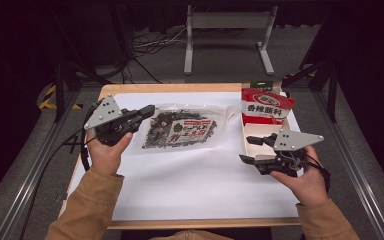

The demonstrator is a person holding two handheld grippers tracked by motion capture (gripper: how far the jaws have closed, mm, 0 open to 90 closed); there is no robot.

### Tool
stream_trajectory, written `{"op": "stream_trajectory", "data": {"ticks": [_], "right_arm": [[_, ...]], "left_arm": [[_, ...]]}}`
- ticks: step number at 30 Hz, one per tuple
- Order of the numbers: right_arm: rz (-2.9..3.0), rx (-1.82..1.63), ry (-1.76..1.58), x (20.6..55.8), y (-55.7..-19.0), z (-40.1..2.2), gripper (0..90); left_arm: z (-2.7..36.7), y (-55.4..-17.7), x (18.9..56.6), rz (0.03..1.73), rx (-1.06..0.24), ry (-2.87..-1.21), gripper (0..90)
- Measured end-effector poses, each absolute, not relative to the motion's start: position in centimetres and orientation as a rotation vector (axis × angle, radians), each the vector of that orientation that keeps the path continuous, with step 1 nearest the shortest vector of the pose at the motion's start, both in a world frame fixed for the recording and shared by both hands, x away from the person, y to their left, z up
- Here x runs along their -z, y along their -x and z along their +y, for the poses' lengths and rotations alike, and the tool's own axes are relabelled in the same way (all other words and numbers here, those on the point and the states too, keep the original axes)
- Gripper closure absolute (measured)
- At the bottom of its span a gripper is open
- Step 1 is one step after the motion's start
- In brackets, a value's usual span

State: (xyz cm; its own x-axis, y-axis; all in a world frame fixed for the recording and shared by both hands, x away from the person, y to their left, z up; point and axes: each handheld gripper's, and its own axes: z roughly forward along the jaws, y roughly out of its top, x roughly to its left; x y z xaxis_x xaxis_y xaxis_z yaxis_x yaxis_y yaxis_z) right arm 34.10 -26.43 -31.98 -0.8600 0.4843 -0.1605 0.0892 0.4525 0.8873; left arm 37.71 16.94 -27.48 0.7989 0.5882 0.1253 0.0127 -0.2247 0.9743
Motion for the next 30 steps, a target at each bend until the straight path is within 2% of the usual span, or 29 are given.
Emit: {"op": "stream_trajectory", "data": {"ticks": [18,30], "right_arm": [[2.309,-1.402,-0.308,25.9,-34.1,-21.9,33.8],[2.408,-1.374,-0.293,24.7,-36.4,-18.3,30.1]], "left_arm": [[15.8,-35.3,25.7,0.387,-0.502,-1.747,90.0],[14.8,-34.9,25.4,0.348,-0.463,-1.768,90.0]]}}
